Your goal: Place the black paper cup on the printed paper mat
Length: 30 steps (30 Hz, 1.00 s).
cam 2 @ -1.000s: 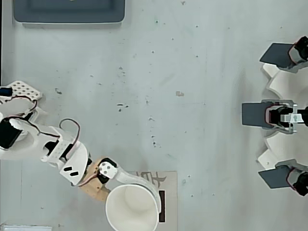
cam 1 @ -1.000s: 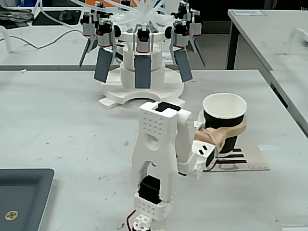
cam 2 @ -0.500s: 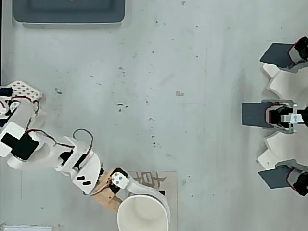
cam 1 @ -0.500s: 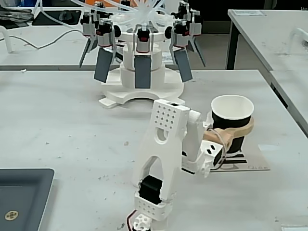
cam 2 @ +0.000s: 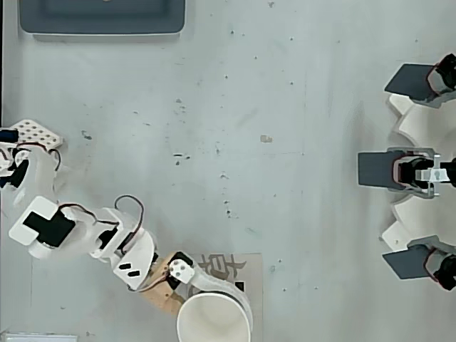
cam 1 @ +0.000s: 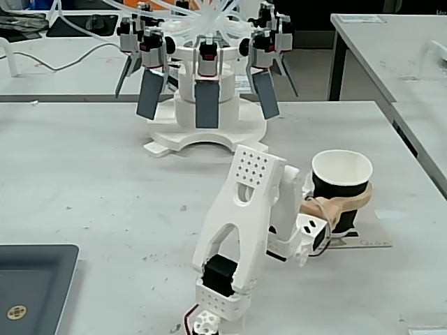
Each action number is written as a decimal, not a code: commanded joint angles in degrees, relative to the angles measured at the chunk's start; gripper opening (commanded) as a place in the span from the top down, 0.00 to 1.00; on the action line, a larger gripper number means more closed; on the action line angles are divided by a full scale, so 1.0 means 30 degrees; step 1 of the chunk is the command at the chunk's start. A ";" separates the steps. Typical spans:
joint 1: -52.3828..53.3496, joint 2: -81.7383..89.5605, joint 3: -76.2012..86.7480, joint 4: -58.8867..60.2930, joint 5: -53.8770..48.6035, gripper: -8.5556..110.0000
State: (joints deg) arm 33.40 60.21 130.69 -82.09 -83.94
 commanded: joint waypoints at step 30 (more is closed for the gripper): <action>0.0791 0.0469 -0.0557 -0.0410 -0.0645 0.53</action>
State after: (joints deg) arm 34.45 57.92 128.94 -82.35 -84.90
